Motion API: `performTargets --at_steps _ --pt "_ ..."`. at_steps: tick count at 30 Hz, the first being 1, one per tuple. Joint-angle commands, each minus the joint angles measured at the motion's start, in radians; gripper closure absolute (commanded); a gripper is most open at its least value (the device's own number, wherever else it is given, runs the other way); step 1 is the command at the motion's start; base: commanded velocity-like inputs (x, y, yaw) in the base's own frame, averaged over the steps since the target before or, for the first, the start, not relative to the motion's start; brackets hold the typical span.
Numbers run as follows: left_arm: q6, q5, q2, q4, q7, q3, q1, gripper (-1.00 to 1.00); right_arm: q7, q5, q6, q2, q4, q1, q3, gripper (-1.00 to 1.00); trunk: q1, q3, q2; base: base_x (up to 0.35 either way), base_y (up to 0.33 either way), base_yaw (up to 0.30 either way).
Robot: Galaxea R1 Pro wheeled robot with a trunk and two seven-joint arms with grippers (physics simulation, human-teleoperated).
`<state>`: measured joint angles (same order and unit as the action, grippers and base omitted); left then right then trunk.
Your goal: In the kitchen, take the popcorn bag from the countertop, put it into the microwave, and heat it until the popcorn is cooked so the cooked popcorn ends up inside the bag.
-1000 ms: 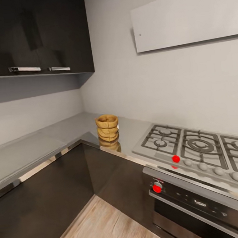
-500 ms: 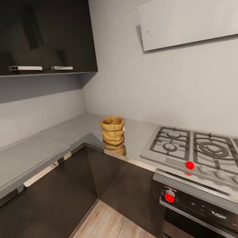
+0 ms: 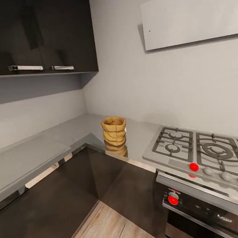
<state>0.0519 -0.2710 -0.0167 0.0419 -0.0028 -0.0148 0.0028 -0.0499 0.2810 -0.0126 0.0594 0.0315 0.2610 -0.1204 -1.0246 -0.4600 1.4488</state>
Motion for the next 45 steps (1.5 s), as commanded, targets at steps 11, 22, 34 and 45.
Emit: performTargets --at_steps 11,22,34,45 --pt "0.002 -0.003 0.000 0.001 0.001 -0.001 0.000 -1.00 0.001 0.009 -0.007 0.000 0.002 0.001 -0.008 -1.00 0.008 0.005 -0.014 0.000 0.000 0.000" --pt "0.001 -0.005 0.000 0.001 0.001 -0.001 0.000 -1.00 0.001 0.009 -0.006 0.000 0.002 0.001 -0.008 -1.00 0.050 0.040 -0.091 0.000 0.000 0.000" --pt "0.000 -0.005 0.000 0.001 0.001 -0.001 0.000 -1.00 0.001 0.009 -0.006 0.000 0.002 0.001 -0.008 -1.00 0.096 0.078 -0.175 0.000 0.000 0.000" --pt "0.002 -0.005 0.000 0.001 0.001 -0.001 0.000 -1.00 0.001 0.009 -0.006 0.000 0.002 0.001 -0.008 -1.00 0.138 0.112 -0.252 0.000 0.000 0.000"
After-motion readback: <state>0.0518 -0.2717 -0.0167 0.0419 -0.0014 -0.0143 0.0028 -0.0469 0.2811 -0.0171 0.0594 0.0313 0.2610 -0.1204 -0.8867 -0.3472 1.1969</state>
